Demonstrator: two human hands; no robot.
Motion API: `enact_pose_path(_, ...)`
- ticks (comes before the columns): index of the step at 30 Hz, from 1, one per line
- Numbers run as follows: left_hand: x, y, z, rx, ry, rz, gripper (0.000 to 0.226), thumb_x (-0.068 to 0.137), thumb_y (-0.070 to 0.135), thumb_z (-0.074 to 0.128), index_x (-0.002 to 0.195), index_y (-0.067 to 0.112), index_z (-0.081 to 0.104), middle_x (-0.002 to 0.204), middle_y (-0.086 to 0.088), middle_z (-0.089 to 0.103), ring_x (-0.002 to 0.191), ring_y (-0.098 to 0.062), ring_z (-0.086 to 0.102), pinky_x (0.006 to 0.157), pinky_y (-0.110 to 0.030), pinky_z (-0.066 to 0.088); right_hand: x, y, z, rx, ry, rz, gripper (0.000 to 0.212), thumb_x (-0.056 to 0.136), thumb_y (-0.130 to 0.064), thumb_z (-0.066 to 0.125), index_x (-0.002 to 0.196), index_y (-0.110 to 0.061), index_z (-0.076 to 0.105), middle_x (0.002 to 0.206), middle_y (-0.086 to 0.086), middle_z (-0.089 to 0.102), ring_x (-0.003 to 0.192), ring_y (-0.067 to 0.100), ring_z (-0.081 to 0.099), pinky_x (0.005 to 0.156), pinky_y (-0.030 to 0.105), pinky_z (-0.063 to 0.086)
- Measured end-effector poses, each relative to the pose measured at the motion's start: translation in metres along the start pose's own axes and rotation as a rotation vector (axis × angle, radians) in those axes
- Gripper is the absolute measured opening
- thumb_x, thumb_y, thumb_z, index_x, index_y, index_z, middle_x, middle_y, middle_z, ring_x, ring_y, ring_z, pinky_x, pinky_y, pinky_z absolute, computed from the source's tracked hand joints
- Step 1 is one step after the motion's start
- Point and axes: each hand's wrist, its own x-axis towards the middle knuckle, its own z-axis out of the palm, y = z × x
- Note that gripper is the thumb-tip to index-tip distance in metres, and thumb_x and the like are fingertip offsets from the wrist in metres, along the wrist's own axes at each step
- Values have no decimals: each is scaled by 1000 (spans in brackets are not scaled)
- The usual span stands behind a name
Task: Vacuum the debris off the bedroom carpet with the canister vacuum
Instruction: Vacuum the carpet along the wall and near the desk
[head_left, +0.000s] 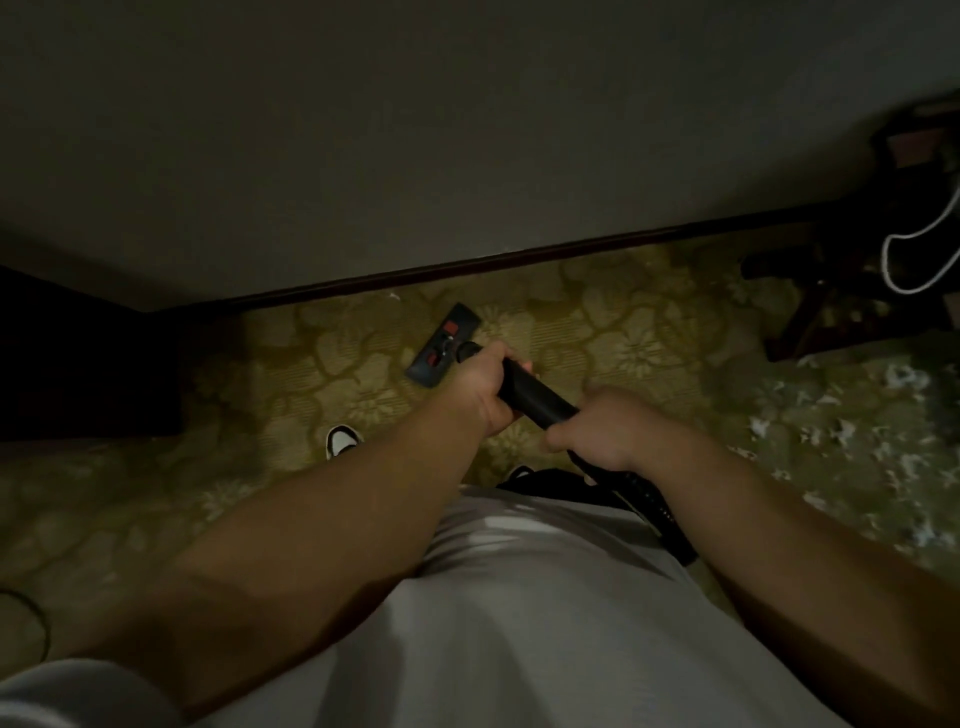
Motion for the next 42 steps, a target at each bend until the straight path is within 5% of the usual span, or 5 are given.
enact_pose_path(14,-12,35,-4,162,30,110,2,94,9,61,94,8,62,82,-7,61,74,-17,59,76,-34,56,-2,-20,19,383,-42,-2,40,78,-36,84,103,-9,68,95,17,76,87,36,77,82,47,63)
enact_pose_path(20,8,91,-51,254,64,54,6,93,11,64,92,6,65,78,-8,63,67,-19,60,68,-33,57,11,-86,54,478,-67,46,38,82,-36,82,104,-8,69,85,16,77,68,28,75,59,34,56)
enact_pose_path(30,29,159,-102,534,114,-19,15,95,12,58,81,9,61,74,-8,59,64,-20,57,65,-33,53,34,-170,92,660,-190,158,29,93,-28,73,86,0,70,60,11,71,49,25,68,56,34,57)
enact_pose_path(35,26,157,-106,589,113,-60,10,92,10,58,82,9,59,73,-7,58,64,-21,57,69,-35,52,22,-172,97,653,-117,187,32,92,-33,78,99,-4,69,78,10,68,51,18,63,36,16,40)
enact_pose_path(42,17,97,-77,697,79,-86,6,91,13,58,86,10,58,78,-7,57,67,-19,57,61,-37,51,-13,-114,102,736,-35,201,39,87,-37,82,107,-6,71,93,13,74,72,26,71,61,30,56)
